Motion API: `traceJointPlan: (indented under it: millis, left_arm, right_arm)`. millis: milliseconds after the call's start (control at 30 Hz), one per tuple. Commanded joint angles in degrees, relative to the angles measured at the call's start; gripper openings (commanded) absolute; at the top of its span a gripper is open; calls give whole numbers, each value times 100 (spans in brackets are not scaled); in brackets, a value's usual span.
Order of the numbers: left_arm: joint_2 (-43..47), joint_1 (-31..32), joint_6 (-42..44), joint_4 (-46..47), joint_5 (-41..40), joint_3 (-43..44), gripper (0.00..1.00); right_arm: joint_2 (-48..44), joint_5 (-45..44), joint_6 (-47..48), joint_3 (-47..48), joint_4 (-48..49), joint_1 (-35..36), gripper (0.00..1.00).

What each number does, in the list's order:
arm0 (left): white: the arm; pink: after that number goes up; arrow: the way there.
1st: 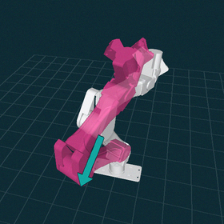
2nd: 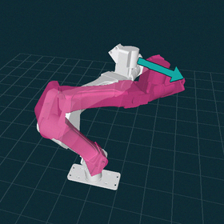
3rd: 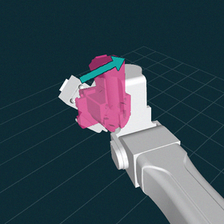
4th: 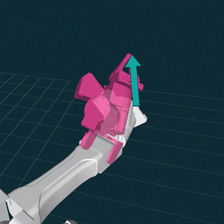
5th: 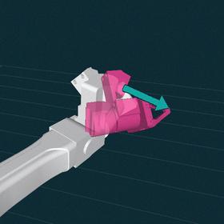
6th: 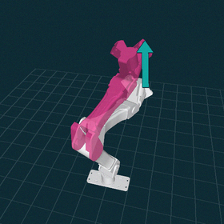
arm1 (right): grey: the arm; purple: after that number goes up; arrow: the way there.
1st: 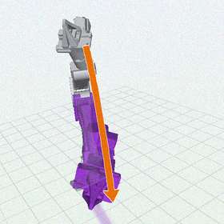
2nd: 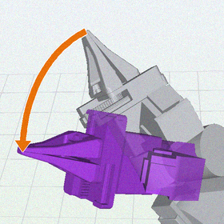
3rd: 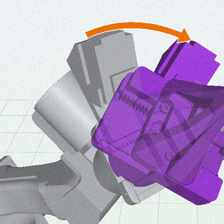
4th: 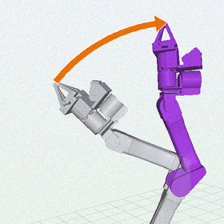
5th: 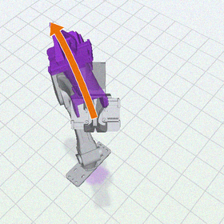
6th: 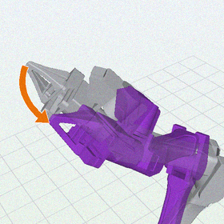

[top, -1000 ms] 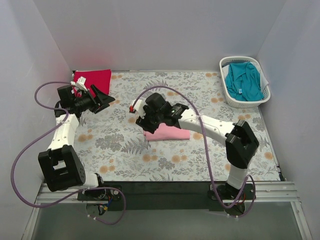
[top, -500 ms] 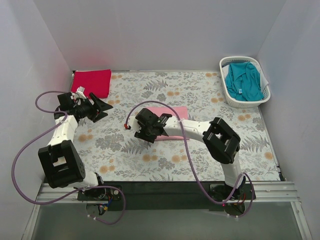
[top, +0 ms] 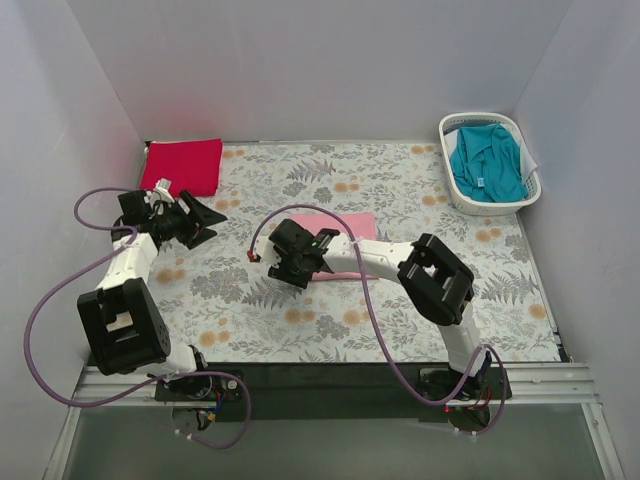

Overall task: Fold and stack the t-shirts
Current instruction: Neatly place the folded tshirt to the corner

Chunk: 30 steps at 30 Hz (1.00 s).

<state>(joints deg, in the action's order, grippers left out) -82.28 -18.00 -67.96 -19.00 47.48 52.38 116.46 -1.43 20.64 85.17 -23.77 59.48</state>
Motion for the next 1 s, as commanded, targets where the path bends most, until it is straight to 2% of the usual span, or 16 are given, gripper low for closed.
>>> traceJointPlan:
  millis: [0,200,300,333,367,467,600,733,967]
  left_arm:
    - [10,7,-24,99,-55,-88,64]
    - [63,7,-85,195,-82,-263,64]
    - [37,7,-173,327,-29,-421,64]
    - [11,7,-199,353,-11,-448,64]
    - [-7,7,-295,388,-11,-509,64]
    - [-69,33,-611,678,-194,-632,65]
    - [19,173,-1243,1852,-432,-1289,73]
    - [-218,945,-1324,2172,-1003,-1388,79]
    - [-710,1720,-2150,3042,-1724,-1722,88]
  right_arm:
    - [157,99,-95,211,65,28,47]
    - [368,-94,-87,229,65,19,40]
    - [386,-50,-87,211,65,11,18]
    - [342,-33,-87,211,65,11,4]
    - [298,2,-87,220,57,11,1]
    - [52,107,-52,237,65,-7,1]
    - [-203,363,-34,378,-5,-68,1]
    - [-282,477,-95,457,-40,-121,1]
    - [-370,591,-245,518,-22,-288,1]
